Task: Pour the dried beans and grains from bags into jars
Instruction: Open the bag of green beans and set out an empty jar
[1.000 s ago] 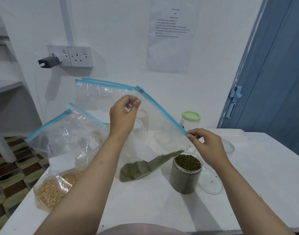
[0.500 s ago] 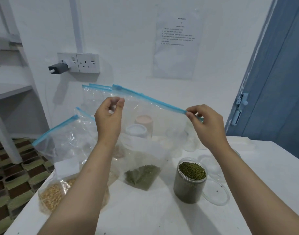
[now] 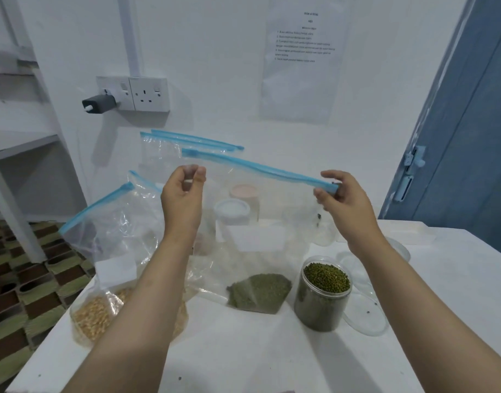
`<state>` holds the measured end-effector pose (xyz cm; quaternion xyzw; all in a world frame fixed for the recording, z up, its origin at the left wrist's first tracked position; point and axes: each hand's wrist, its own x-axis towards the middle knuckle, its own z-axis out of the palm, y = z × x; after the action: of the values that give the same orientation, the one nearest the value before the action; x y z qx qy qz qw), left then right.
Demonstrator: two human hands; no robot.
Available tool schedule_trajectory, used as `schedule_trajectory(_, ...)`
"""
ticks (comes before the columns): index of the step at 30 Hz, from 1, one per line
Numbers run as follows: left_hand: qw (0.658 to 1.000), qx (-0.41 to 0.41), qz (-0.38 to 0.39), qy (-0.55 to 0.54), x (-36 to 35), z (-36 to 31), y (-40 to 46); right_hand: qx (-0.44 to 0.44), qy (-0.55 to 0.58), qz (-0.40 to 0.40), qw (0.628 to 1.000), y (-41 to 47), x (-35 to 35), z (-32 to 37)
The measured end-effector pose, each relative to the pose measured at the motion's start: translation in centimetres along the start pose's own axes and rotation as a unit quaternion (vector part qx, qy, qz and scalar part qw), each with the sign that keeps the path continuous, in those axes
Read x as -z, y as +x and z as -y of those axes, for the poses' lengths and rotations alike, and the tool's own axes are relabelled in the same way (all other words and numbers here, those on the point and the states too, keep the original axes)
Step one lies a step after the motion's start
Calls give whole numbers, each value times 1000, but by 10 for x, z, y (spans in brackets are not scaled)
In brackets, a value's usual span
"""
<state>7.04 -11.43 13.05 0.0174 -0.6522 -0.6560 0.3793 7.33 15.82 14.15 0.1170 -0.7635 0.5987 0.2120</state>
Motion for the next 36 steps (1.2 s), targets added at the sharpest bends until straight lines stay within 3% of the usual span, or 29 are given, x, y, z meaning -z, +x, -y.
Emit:
schedule_trajectory(3,1000,5,25,1,0,2,2,-32,-11,25,999,-2,2,-3)
schedule_trajectory(9,999,14,43,-10,-4,2,4,-10,15,-10,1000,13,12,11)
schedule_trajectory(16,998,30,44,-31,5,13,1,-103,14,52,993,-9,2,-19)
schedule_trajectory(26,999,18,38,-12,16,13,7,-39,5,-3,999,1,-6,-2)
schedule_trajectory(32,999,26,28,4,16,15,5,-69,0,16,997,2,-11,-7)
schedule_trajectory(36,1000,18,19,-1,15,12,4,-56,21,-28,998,-2,-14,-10)
